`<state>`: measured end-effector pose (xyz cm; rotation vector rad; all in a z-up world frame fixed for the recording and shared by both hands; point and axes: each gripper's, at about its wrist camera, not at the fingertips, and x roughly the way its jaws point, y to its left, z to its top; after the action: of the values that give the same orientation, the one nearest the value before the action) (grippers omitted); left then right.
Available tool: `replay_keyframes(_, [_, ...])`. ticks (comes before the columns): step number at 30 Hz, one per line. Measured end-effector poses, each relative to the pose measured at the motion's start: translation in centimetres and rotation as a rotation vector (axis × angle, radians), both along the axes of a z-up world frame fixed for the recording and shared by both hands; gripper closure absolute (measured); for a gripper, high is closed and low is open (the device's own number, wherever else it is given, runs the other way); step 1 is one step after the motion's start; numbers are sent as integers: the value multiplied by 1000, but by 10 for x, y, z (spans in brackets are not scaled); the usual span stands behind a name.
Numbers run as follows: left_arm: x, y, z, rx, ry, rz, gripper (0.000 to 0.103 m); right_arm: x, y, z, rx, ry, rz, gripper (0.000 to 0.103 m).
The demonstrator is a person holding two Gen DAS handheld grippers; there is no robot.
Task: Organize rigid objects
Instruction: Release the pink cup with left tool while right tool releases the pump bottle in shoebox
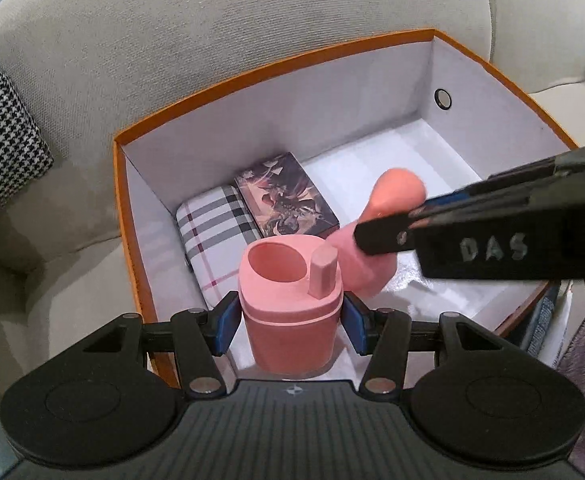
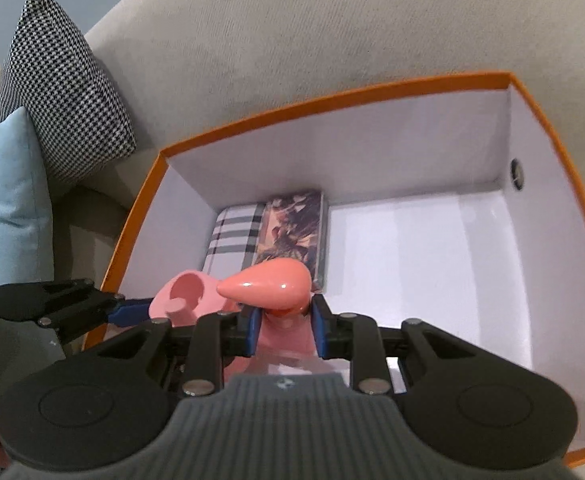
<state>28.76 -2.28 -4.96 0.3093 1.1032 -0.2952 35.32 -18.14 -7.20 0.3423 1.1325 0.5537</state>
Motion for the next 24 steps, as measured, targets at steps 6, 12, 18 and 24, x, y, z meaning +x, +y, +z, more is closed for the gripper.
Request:
replay_keyframes(6, [-1,2,-1,-3,-10,-9,35,-3,6,-1,-14,-2,7,76])
replay_keyframes(12, [-16,20,18,-72,-59,-17,25,-3,9,-1,-31,0,1,76])
replay_keyframes(18, [-50,48,51,-175,-178,8,23,-8,11,1,-58,7,13,76])
replay_keyframes(24, [-52,71,47,-216,-112,107,25,-17,26,3,-82,7,52,76])
